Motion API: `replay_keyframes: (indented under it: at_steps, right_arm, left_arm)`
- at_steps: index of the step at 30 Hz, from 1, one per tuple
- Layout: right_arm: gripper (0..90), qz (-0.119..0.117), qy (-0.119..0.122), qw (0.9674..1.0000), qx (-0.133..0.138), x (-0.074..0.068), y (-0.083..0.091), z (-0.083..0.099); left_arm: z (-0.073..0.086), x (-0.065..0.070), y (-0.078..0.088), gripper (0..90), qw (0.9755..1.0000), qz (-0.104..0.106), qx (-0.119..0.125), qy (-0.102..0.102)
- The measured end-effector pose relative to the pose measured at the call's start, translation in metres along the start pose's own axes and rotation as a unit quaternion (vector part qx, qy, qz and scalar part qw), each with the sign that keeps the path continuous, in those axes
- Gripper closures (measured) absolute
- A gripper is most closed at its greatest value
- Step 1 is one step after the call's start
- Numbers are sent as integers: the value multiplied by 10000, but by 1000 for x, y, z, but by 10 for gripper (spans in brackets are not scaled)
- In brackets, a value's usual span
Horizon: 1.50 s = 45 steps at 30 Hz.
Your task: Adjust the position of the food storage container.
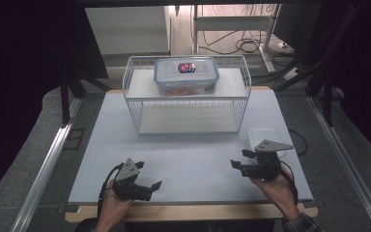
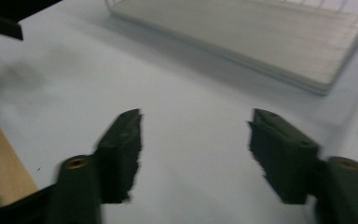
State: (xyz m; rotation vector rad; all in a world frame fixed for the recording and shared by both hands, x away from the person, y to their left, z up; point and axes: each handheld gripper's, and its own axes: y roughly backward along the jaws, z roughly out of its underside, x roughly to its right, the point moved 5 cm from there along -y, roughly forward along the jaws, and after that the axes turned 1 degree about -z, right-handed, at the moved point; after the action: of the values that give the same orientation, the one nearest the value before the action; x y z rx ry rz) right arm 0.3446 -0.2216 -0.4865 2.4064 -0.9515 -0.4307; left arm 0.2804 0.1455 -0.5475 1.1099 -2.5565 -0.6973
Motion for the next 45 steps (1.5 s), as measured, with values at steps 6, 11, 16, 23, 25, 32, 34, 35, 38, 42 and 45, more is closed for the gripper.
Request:
replay_keyframes:
  at_steps: [6, 11, 16, 23, 25, 32, 34, 35, 38, 42, 45]
  right_arm:
    - [732, 447, -16, 9988, 176, 33, 20, -7]
    - [849, 734, -27, 9972, 164, 58, 27, -4]
    - [878, 1150, -318, 9926, 239, 90, 35, -2]
    - [878, 1585, -544, 9856, 237, 118, 42, -3]
    - [877, 1681, -553, 9840, 210, 125, 42, -3]
    - [875, 2020, -581, 9776, 85, 146, 44, 2]
    - [875, 2039, -635, 9769, 30, 151, 42, 4]
    - [875, 2040, -657, 9768, -9, 154, 41, 6]
    - [875, 2059, -650, 9763, -149, 160, 34, 9]
    - [876, 2143, -681, 9740, -289, 169, 28, 12]
    - [876, 2030, -737, 9759, -310, 173, 23, 14]
  left_arm:
    - [1, -2, 0, 36, 10000, -21, -15, 31]
    - [1, -1, -1, 36, 10000, -36, -38, 4]
    - [4, 0, -5, 33, 9998, -43, -188, -67]
    - [6, 1, -5, 34, 9990, -111, -423, -64]
    - [6, 1, -6, 31, 9989, -109, -455, -70]
    - [7, -2, -6, 27, 9992, -63, -388, 73]
    - [7, -3, -6, 28, 9992, -54, -365, 120]
    - [7, -3, -6, 27, 9993, -34, -355, 144]
    - [7, -2, -6, 27, 9992, 52, -345, 191]
    - [7, 0, -8, 28, 9991, 70, -405, 120]
    - [8, 0, -9, 29, 9989, 88, -450, 111]
